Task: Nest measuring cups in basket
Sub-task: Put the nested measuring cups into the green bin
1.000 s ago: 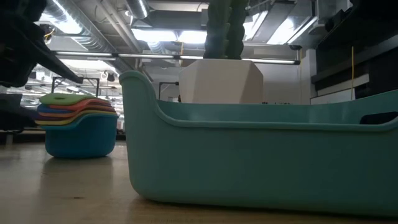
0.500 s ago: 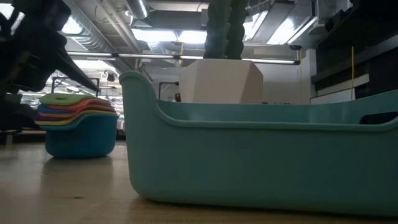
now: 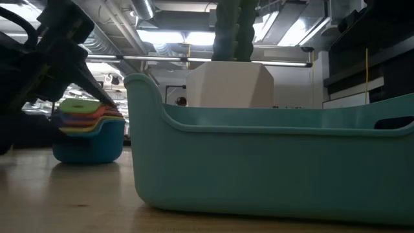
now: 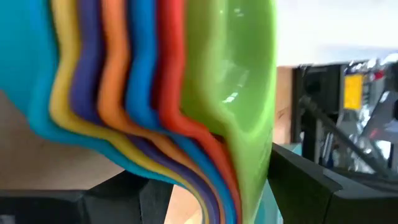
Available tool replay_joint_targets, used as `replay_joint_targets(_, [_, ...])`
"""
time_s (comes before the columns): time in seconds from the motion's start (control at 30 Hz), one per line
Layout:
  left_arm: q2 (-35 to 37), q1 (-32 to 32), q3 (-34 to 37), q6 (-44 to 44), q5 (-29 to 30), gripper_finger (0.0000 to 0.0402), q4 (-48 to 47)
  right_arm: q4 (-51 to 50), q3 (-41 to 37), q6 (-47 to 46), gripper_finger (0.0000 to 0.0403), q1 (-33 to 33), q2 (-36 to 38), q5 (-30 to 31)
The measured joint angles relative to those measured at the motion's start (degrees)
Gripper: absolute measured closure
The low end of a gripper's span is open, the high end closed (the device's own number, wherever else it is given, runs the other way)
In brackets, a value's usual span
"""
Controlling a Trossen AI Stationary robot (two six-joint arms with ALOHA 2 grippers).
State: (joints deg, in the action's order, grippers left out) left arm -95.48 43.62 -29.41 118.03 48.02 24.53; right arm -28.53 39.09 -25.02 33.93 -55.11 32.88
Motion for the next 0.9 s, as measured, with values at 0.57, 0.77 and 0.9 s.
replay_joint_targets(0.57, [0.0,0.0,0.0,-1.7,-2.5,0.0172,0.1,0.0,0.0,-0.2,0.0290,0.0,0.0,0.0])
replay_joint_targets(0.77, [0.0,0.8,0.0,-1.7,-2.1,0.0191,0.1,0.0,0.0,-0.3,0.0290,0.0,0.0,0.0])
replay_joint_targets(0.9, [0.0,1.5,0.0,-1.7,-2.0,0.0206,0.2,0.0,0.0,-0.4,0.0290,0.0,0.0,0.0])
